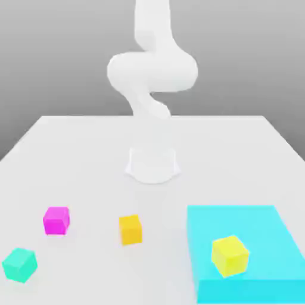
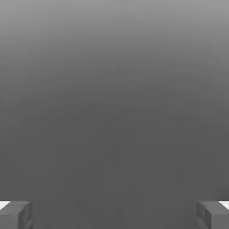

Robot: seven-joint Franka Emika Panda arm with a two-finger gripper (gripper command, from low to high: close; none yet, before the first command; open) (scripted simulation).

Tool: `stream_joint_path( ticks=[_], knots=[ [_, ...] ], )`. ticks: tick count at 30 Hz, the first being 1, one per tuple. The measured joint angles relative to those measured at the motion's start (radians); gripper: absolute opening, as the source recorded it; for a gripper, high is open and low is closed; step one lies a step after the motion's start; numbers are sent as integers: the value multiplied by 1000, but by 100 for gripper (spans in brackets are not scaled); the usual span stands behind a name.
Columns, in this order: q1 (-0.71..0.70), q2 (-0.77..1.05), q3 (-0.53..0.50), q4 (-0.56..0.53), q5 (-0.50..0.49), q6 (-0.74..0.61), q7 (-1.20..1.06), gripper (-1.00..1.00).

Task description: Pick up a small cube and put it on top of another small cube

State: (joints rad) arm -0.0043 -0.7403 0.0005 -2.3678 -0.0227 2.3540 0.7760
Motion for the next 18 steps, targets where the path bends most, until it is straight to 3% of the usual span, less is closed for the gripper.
stream_joint_path(
  ticks=[12,18],
  knots=[
    [-26,351,-82,-393,-89,311,-174,0],
    [-23,626,-158,-597,-56,537,-343,0]
  ],
)
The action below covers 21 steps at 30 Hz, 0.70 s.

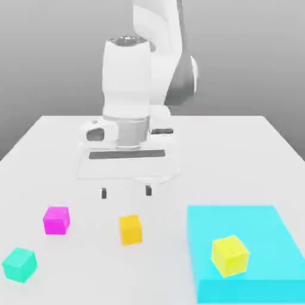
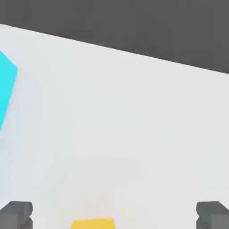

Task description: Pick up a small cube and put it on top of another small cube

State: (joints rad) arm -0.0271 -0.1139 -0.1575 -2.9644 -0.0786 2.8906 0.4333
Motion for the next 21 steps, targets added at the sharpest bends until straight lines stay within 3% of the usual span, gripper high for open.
stream_joint_path(
  ticks=[8,14,15,21],
  knots=[
    [-36,217,57,11,88,173,-73,0],
    [-130,342,145,25,91,279,-85,0],
    [-139,355,152,26,90,290,-86,-100],
    [-144,361,156,26,85,294,-83,-100]
  ],
)
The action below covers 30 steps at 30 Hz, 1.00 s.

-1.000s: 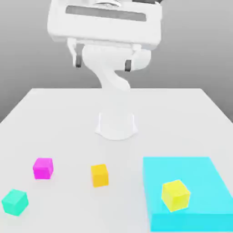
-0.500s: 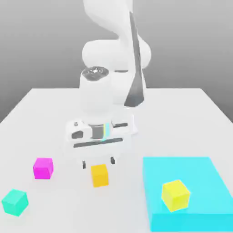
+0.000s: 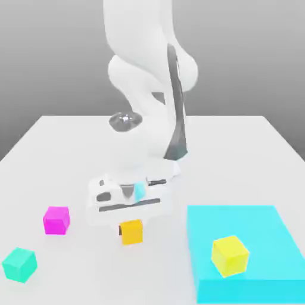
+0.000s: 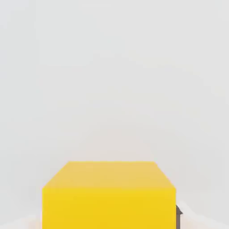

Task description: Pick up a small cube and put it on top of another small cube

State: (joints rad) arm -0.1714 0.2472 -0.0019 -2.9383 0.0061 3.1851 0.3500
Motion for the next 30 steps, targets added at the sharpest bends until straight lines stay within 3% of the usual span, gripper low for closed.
stream_joint_path(
  ticks=[11,17,23,30],
  knots=[
    [60,-202,-69,-26,-53,-171,48,-100],
    [60,-321,-72,-51,-30,-269,12,-100],
    [48,-271,-131,83,118,-359,-314,-100],
    [-62,-181,-150,265,162,-463,-642,-100]
  ],
)
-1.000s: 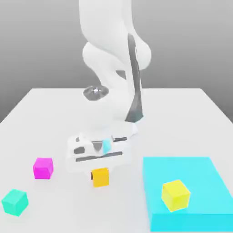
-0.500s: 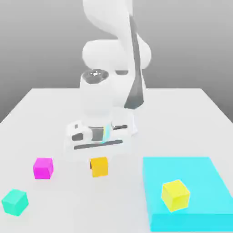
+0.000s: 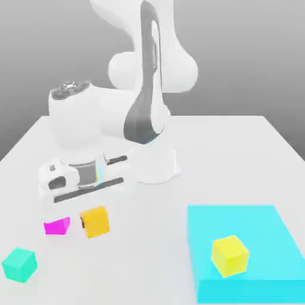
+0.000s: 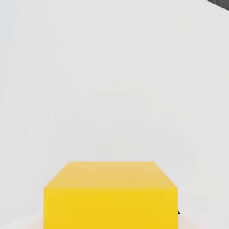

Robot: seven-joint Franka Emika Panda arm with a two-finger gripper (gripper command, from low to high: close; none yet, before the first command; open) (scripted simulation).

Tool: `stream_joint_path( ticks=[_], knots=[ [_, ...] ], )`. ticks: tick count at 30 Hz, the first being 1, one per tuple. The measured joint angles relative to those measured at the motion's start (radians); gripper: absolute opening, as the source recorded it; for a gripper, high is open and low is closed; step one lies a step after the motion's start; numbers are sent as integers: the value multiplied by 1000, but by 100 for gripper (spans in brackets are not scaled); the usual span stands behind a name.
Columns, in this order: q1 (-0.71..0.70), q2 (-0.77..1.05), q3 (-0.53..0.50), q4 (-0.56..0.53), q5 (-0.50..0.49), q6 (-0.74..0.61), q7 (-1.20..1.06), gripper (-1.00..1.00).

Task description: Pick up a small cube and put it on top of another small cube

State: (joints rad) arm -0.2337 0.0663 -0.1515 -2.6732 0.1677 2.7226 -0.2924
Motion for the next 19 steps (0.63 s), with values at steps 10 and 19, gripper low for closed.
stream_joint_path(
  ticks=[10,19],
  knots=[
    [-127,115,-62,254,-79,-133,-364,-100],
    [-167,265,-28,287,-27,-15,-438,100]
  ],
)
